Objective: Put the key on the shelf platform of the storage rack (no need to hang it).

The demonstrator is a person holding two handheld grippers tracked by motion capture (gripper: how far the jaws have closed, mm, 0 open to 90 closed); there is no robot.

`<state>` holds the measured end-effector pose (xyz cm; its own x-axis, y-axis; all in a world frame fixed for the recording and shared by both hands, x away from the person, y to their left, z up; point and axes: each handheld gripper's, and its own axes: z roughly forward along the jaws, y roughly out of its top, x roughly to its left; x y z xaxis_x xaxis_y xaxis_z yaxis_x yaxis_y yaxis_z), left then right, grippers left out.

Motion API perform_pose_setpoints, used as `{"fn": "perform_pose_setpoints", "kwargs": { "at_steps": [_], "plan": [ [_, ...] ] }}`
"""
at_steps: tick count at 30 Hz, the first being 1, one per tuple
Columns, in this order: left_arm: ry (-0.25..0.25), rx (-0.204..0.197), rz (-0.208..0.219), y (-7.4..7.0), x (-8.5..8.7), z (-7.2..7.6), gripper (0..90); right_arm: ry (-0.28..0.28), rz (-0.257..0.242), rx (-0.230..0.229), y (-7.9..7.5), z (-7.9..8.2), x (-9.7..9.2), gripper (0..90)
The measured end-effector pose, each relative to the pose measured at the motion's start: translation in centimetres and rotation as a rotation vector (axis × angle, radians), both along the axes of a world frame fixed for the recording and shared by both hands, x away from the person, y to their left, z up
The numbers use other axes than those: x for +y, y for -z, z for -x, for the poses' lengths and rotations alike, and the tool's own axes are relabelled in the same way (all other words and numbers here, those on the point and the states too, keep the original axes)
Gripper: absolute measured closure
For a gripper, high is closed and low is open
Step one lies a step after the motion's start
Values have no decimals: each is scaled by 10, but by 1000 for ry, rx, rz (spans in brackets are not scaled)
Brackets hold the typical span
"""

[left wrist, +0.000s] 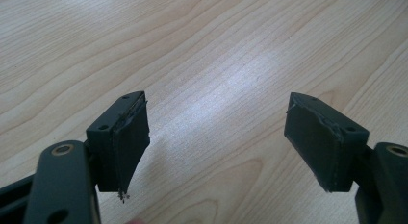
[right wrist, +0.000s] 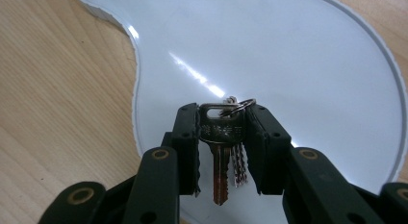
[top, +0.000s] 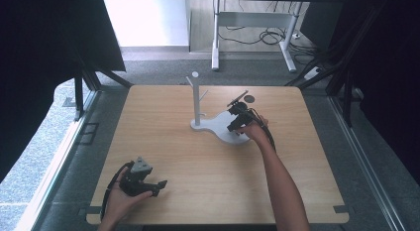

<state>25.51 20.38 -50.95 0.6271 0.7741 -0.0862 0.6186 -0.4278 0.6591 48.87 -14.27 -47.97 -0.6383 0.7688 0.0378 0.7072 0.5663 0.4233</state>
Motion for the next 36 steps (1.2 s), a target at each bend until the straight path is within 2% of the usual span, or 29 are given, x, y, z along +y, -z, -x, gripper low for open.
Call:
{"fn": "perform_pose_setpoints", "kwargs": {
  "at_steps": [8, 12, 22, 32, 36],
  "plan": [
    [3, 4, -2, 1, -1, 0, 239, 4, 9, 0, 8, 0, -4, 669],
    [4, 4, -3, 1, -1, 0, 239, 7, 6, -4, 10, 0, -7, 634],
    [3, 2, -4, 1, -2, 0, 239, 9, -37, -42, -8, 7, -14, 533],
    [8, 3, -7, 1, -3, 0, 239, -49, -55, -54, -23, 32, -20, 494],
    [6, 2, -7, 1, -3, 0, 239, -73, -63, -60, -28, 47, -28, 488]
  ]
}}
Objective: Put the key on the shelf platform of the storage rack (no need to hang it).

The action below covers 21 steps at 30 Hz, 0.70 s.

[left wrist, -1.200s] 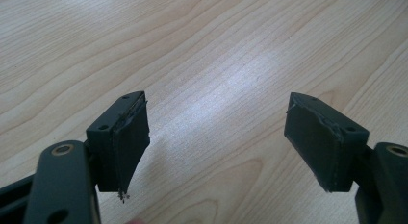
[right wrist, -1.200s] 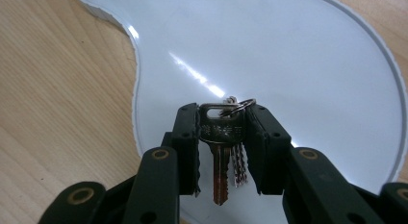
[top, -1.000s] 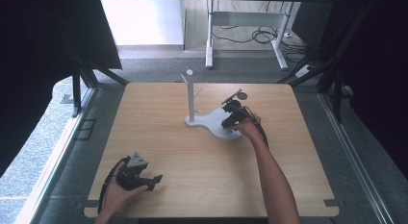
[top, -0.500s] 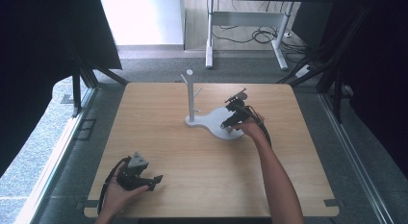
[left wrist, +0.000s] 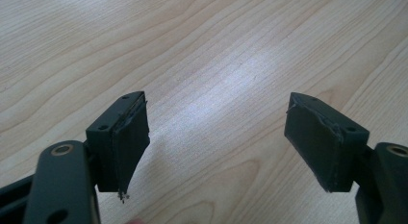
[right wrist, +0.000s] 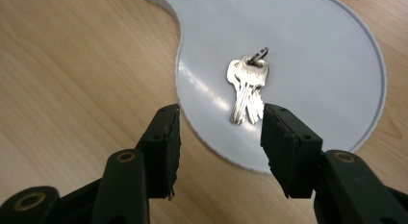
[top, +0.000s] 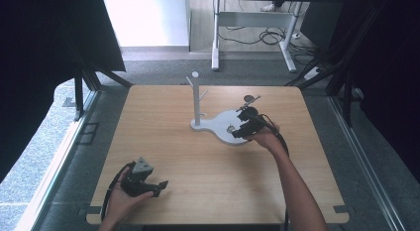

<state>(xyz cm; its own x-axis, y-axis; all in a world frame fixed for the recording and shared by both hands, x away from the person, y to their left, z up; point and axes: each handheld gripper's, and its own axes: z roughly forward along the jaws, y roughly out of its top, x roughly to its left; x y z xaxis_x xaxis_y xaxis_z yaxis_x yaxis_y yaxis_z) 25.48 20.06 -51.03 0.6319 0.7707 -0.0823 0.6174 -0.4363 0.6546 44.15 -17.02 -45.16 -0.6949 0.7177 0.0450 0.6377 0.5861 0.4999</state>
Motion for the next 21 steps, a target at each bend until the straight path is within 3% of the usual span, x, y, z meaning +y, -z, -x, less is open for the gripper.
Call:
{"fn": "perform_pose_setpoints", "kwargs": {
  "at_steps": [14, 21],
  "plan": [
    [2, 2, -8, 1, -4, 1, 239, -25, -49, -43, -10, 55, -42, 488],
    [4, 1, -11, 1, -5, 1, 239, -22, -64, -63, -4, 84, -64, 488]
  ]
}}
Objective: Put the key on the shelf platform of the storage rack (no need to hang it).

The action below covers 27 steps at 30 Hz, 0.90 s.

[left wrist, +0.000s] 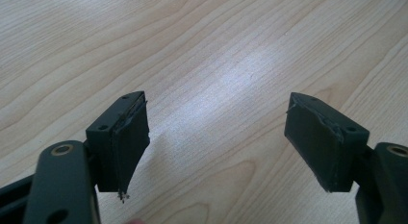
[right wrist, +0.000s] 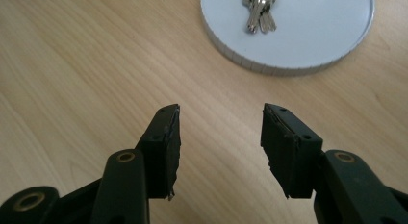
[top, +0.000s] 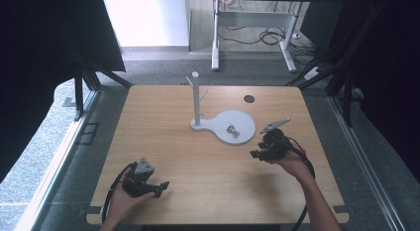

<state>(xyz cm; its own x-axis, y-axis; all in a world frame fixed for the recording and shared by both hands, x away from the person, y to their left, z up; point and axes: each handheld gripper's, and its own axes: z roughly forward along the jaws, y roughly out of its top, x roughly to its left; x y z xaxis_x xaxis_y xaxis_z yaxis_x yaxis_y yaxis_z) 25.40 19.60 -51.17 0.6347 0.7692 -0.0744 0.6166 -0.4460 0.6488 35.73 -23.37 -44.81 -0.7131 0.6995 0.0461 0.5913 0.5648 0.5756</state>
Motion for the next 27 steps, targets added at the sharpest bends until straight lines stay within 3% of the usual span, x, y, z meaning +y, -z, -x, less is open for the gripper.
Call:
{"fn": "perform_pose_setpoints", "kwargs": {
  "at_steps": [9, 14, 19, 27],
  "plan": [
    [5, 9, -8, 2, -3, 0, 238, 34, -79, -16, 16, 41, -26, 485],
    [8, 16, -12, 4, -6, 0, 238, 56, -84, -21, 34, 58, -38, 484],
    [7, 13, -14, 3, -6, 0, 237, 67, -109, -13, 45, 61, -40, 484],
    [3, 6, -6, 2, -3, 0, 237, 87, -121, -53, 44, 66, -41, 468]
  ]
}}
